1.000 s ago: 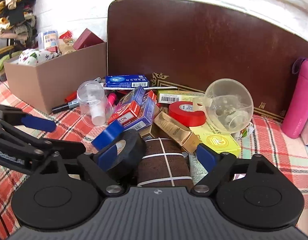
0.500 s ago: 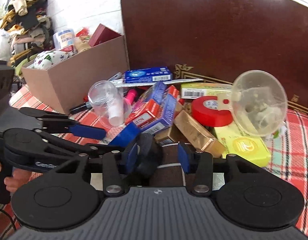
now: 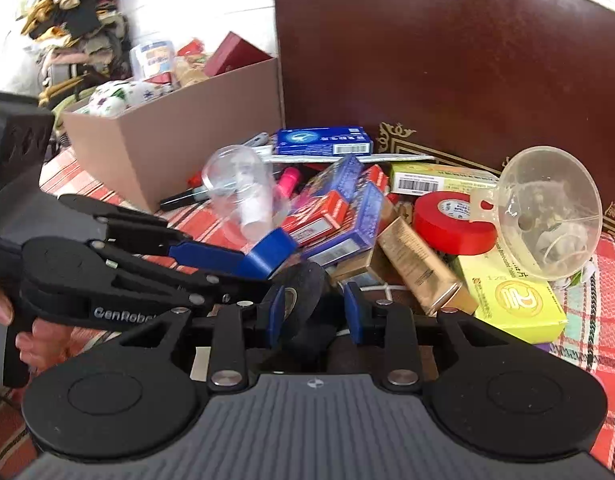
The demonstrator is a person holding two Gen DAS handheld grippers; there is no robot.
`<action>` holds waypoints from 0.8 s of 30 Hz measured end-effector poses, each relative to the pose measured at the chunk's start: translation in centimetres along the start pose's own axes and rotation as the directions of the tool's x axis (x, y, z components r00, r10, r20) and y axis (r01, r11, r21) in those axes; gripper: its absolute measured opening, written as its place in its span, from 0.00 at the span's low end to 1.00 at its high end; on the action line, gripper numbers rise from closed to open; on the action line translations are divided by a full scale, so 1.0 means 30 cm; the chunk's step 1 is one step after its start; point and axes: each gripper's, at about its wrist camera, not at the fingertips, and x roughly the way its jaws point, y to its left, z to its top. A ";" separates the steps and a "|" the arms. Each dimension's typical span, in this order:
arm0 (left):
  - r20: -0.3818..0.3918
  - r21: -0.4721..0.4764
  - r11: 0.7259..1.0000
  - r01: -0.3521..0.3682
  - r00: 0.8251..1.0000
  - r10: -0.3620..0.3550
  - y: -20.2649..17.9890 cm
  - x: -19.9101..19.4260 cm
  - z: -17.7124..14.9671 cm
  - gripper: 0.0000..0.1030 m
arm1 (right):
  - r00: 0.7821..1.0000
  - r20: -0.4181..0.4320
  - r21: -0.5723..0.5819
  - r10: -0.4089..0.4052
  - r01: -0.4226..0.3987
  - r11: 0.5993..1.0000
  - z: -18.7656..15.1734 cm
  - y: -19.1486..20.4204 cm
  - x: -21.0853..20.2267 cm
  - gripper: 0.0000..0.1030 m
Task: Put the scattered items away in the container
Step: 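Grasp the blue tape roll with the left tool while the right tool grasps the black tape roll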
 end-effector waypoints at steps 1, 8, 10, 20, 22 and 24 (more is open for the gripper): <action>-0.001 -0.007 1.000 0.003 1.000 -0.003 -0.001 -0.012 -0.008 0.27 | 1.000 0.001 0.000 0.001 -0.001 1.000 -0.005 0.006 -0.013 0.36; -0.009 -0.048 0.998 0.038 0.999 -0.038 -0.021 -0.122 -0.107 0.18 | 0.999 0.028 -0.027 0.031 -0.030 0.999 -0.044 0.079 -0.111 0.28; -0.006 -0.075 0.996 0.049 0.999 -0.050 -0.023 -0.159 -0.145 0.18 | 0.997 0.027 -0.023 0.070 -0.069 0.997 -0.055 0.101 -0.134 0.24; -0.039 -0.190 0.980 -0.062 0.998 0.055 0.049 -0.304 -0.295 0.52 | 0.986 -0.048 -0.022 0.161 -0.162 0.986 -0.141 0.191 -0.118 0.21; -0.026 -0.203 0.976 -0.077 0.997 0.074 0.062 -0.323 -0.298 0.53 | 0.987 -0.032 -0.017 0.155 -0.156 0.988 -0.132 0.191 -0.128 0.21; -0.021 -0.204 0.975 -0.082 0.997 0.079 0.068 -0.322 -0.290 0.57 | 0.989 -0.017 -0.012 0.150 -0.150 0.989 -0.123 0.188 -0.132 0.21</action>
